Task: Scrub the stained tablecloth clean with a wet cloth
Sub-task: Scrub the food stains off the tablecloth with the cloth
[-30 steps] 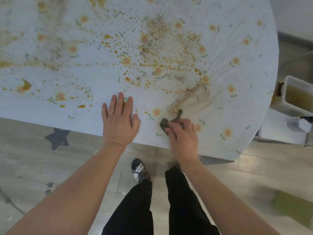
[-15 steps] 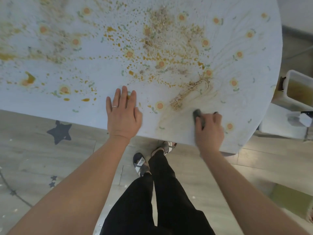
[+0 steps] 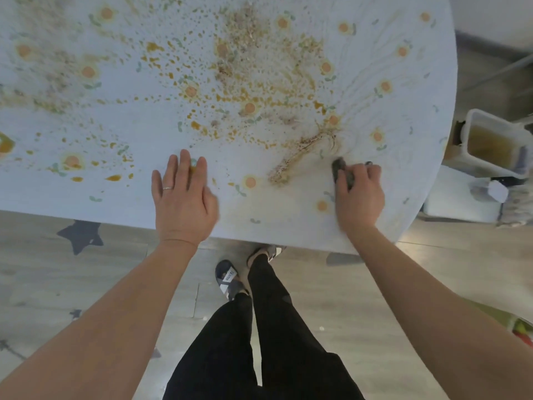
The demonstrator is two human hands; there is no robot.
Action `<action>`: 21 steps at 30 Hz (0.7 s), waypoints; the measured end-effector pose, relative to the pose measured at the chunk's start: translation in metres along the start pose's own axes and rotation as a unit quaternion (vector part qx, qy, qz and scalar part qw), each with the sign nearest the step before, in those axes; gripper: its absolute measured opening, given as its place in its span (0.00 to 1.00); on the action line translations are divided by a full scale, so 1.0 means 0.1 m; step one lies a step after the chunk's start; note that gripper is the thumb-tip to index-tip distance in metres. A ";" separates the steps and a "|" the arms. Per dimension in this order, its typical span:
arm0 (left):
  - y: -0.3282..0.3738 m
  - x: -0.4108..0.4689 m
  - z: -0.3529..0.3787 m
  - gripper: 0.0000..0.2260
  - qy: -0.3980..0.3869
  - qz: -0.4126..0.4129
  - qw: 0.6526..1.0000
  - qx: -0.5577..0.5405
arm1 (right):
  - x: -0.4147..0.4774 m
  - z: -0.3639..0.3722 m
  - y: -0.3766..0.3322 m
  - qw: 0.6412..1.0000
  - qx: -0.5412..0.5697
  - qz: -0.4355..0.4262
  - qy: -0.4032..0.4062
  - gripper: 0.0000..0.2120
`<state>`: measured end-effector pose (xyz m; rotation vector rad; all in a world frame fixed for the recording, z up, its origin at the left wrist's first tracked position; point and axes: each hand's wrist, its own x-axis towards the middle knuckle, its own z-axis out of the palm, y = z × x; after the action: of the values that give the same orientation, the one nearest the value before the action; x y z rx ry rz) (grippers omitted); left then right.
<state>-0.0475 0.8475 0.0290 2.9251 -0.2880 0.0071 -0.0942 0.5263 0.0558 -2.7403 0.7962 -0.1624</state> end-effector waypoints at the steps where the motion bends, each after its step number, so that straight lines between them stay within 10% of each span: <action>1: -0.02 0.00 0.00 0.25 0.004 -0.001 1.000 -0.001 | 0.08 -0.03 0.04 0.998 -0.005 0.065 0.017 0.10; 4: 0.00 -0.03 0.02 0.25 0.003 0.000 1.000 -0.006 | -0.05 0.05 -0.15 0.990 -0.007 0.130 0.050 0.10; 10: 0.00 0.00 0.02 0.26 0.002 0.002 1.000 0.002 | -0.98 0.41 -1.12 0.953 0.057 -0.274 -0.113 0.01; 13: 0.01 0.01 0.03 0.25 0.013 0.002 1.000 0.002 | -0.77 0.29 -0.92 0.927 0.070 -0.346 -0.123 0.05; 16: 0.01 0.02 0.03 0.23 0.036 0.016 0.999 0.019 | -0.24 0.06 -0.31 0.954 0.012 -0.274 -0.125 0.09; 21: -0.09 0.53 -0.11 0.23 -0.025 0.073 0.995 0.057 | 0.66 -0.10 0.36 0.995 -0.006 0.083 0.053 0.12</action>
<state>0.0065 0.8482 0.0397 3.0134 -0.5253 -0.0274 -0.0588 0.4594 0.0562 -2.6787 1.0513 -0.2704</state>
